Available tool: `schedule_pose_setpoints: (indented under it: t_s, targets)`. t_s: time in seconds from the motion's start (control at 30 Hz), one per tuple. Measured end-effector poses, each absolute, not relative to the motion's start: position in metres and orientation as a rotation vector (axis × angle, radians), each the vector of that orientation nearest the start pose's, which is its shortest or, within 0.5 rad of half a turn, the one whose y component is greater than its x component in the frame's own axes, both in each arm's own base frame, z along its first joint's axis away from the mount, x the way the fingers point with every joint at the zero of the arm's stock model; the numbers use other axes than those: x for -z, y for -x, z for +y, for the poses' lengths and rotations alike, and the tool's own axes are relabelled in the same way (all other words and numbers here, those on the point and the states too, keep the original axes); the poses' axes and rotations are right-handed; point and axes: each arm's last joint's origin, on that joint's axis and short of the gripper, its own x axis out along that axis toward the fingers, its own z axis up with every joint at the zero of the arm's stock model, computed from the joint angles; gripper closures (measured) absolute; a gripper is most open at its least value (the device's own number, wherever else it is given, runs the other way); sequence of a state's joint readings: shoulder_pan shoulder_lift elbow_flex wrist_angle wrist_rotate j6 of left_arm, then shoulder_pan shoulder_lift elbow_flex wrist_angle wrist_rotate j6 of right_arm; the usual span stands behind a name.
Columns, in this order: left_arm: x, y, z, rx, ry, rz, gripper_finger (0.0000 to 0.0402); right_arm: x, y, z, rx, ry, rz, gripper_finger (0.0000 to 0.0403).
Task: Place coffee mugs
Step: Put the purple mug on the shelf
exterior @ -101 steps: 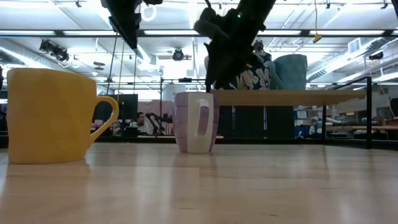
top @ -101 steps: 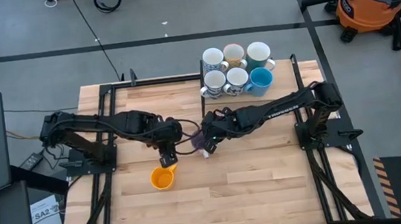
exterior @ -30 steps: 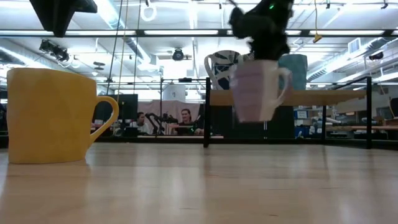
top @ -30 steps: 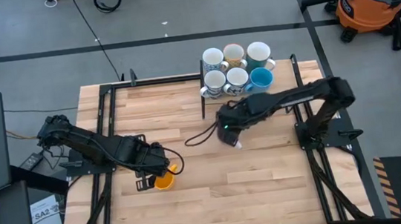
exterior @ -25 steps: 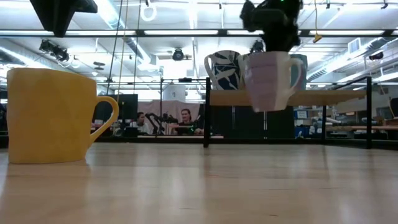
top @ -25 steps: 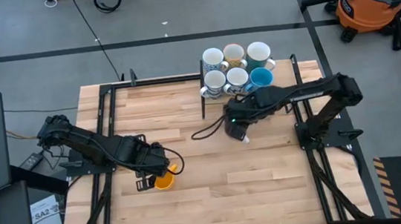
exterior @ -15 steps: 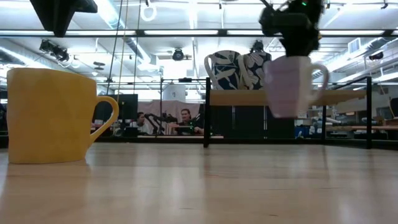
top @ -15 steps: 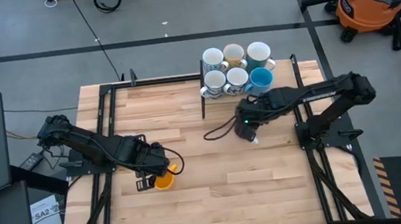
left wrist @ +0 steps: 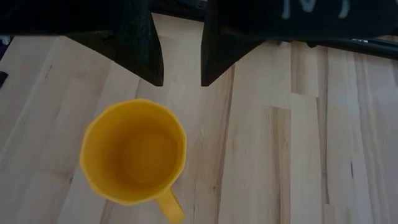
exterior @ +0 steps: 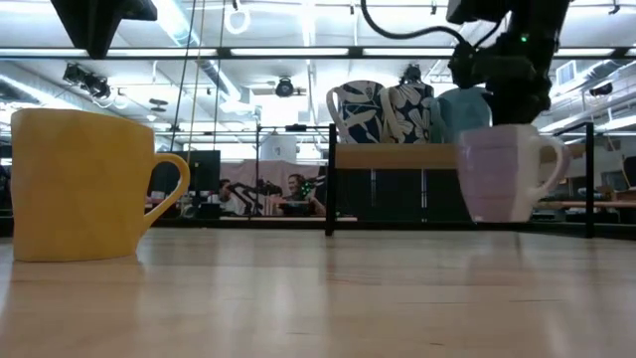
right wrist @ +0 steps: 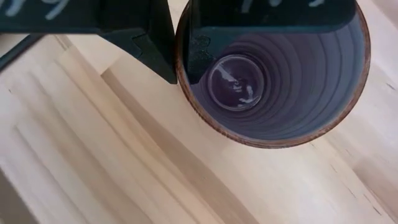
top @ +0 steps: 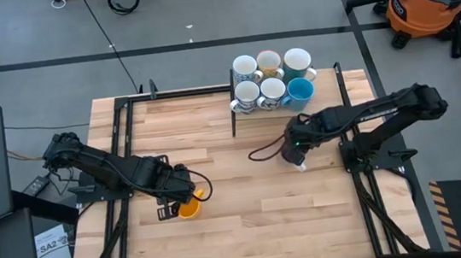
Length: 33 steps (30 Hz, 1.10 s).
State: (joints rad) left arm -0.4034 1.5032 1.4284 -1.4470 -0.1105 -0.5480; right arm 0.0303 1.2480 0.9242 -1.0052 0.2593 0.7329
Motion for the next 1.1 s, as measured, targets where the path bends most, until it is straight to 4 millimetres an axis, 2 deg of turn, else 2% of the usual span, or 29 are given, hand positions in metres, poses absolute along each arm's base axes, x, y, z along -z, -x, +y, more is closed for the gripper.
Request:
schedule_pose_setpoints:
  t_s: [0.2,0.7,1.1]
  targets:
    - [-0.3120,-0.2367,-0.0976,-0.171,0.056,1.470,0.0288,-0.2284,-0.2085,-0.0011,0.653,-0.400,1.208,0.0372]
    - [-0.3121,-0.2370,-0.0977,-0.171,0.057,1.467,0.0288,-0.2283,-0.2091,-0.0003,0.534,-0.290,1.252,0.0371]
    - [-0.3121,-0.2370,-0.0977,-0.170,0.057,1.467,0.0288,-0.2285,-0.2092,-0.0003,0.489,-0.232,1.268,0.0342]
